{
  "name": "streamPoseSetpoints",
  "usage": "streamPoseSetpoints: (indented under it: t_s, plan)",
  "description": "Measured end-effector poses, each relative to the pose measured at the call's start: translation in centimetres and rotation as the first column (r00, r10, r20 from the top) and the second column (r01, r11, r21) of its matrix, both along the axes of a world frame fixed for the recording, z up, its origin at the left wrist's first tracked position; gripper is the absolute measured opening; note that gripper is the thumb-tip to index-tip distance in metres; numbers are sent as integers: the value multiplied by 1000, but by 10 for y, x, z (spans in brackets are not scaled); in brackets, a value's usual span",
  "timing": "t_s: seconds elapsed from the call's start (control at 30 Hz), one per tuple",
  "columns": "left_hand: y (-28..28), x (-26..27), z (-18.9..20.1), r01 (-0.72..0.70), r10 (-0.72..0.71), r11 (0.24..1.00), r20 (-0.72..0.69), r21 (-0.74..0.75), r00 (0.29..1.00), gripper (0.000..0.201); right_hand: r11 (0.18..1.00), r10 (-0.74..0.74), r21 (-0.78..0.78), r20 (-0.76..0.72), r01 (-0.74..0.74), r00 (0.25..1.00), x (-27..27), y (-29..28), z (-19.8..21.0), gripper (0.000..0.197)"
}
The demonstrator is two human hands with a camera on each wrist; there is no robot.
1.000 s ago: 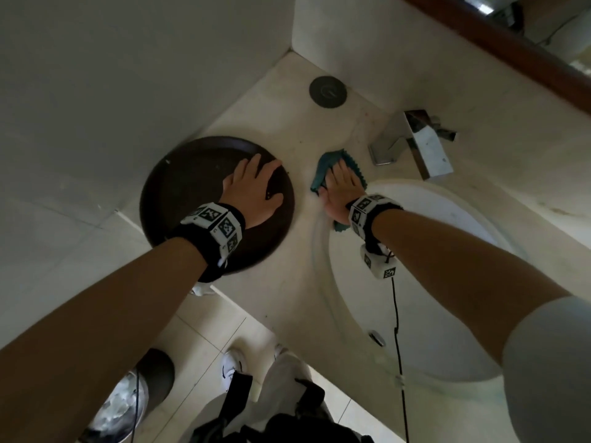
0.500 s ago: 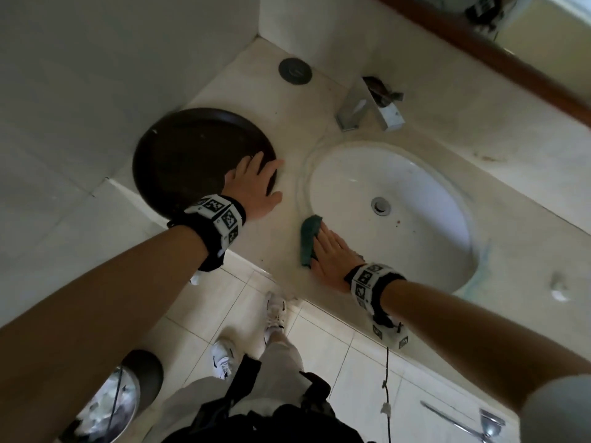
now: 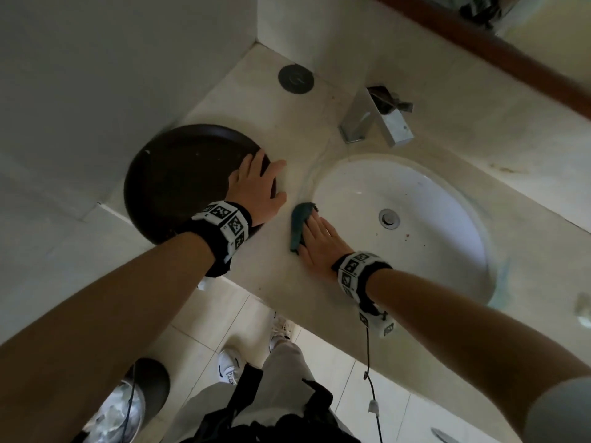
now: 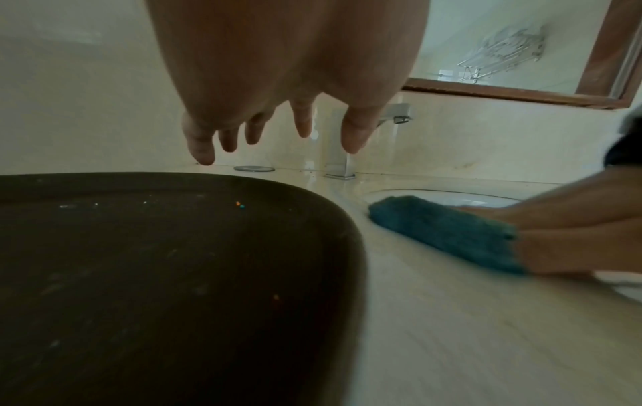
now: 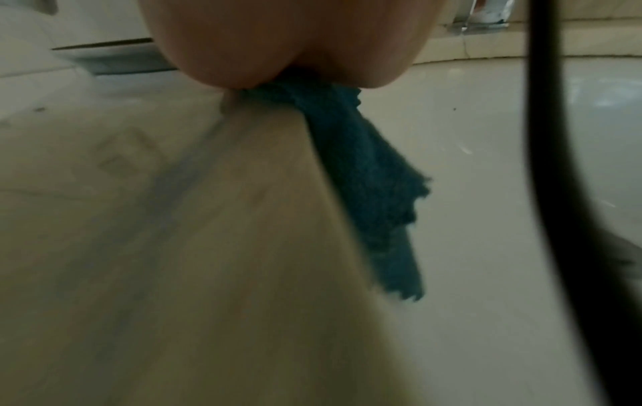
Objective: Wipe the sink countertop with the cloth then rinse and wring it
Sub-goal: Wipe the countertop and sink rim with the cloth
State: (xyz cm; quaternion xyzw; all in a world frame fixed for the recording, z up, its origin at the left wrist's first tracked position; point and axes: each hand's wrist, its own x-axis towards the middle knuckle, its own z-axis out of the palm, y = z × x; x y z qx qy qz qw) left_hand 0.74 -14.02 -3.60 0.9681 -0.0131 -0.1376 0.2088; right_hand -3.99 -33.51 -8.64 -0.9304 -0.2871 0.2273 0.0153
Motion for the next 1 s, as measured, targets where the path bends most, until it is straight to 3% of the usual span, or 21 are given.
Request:
streamPoseSetpoints:
  t_s: [0.3, 0.5, 0.7, 1.0]
  plan:
    - [5, 50, -9, -86, 87, 996, -54, 14, 995, 63, 999, -7, -36, 35, 8, 999, 139, 18, -5, 60]
    - [2, 55, -10, -107, 108, 994, -65, 18, 992, 64, 996, -41, -81, 38, 44, 998, 169, 17, 1, 58]
    - [3, 36, -4, -97, 98, 995, -41, 22, 994, 62, 996, -38, -79, 17, 39, 999, 138, 23, 5, 58]
    - [13, -24, 14, 0, -1, 998, 26, 62, 1000, 63, 998, -10, -55, 16, 11, 1000, 4, 25, 10, 60]
